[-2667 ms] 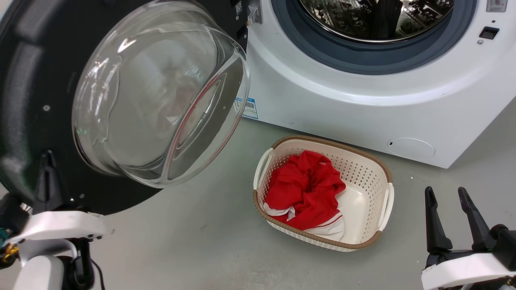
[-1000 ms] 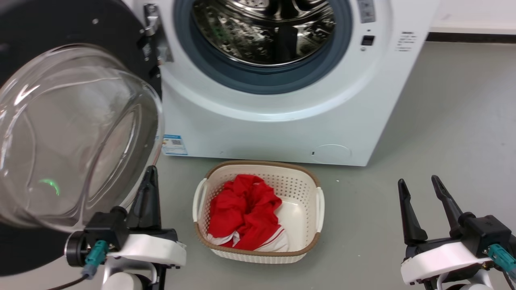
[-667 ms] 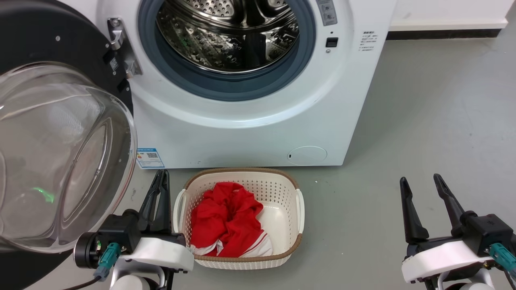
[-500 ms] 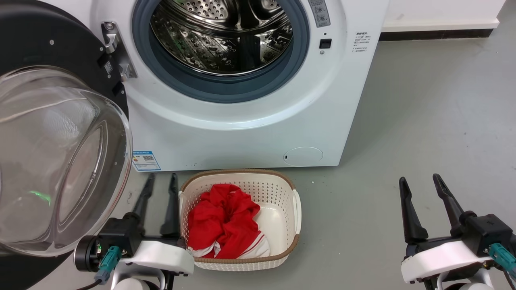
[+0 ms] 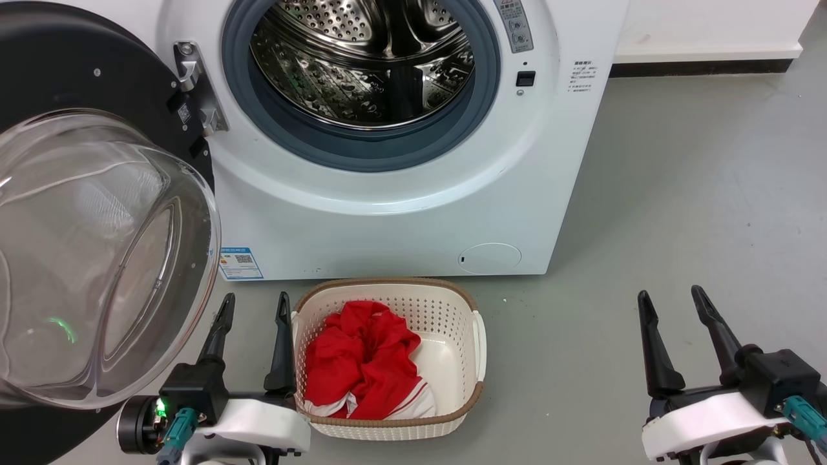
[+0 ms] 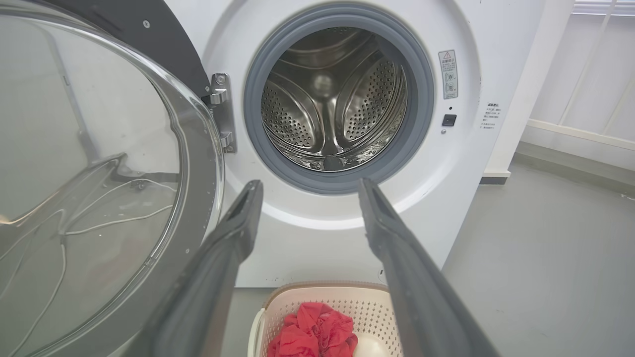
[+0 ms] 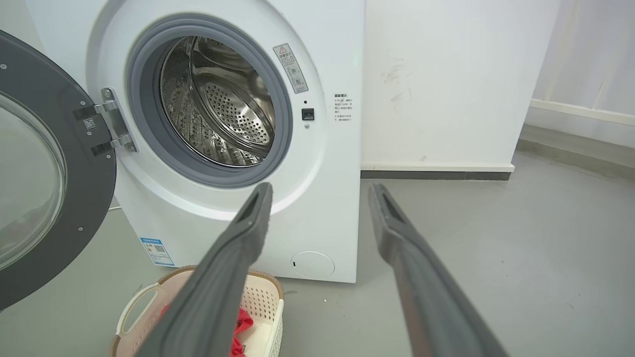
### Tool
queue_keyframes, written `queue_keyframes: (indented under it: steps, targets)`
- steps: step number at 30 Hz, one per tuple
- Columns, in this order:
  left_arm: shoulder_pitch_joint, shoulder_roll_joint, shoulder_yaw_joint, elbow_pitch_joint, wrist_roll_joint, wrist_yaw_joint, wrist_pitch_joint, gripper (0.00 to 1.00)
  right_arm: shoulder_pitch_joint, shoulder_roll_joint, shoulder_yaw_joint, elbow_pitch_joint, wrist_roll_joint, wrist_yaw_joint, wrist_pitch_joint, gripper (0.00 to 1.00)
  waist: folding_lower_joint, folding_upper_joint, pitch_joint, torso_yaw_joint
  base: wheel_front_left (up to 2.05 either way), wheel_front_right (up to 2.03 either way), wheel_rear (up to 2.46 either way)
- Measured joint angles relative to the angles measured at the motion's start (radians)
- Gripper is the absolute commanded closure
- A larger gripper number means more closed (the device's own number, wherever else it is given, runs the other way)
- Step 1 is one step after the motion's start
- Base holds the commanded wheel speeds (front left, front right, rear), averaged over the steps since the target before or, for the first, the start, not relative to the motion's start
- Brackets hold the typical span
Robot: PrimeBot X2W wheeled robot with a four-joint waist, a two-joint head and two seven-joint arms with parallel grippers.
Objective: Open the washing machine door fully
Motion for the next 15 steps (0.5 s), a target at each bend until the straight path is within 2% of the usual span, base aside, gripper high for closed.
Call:
queue_keyframes:
  steps: [15]
  targets:
    - [0.001,0.014,0.0,0.017,-0.009,0.009,0.002,0.0,0.006,0.001,0.006,0.008,0.009,0.0,0.007,0.0,0.0,0.0,-0.007,-0.001,0.0,0.0,0.0]
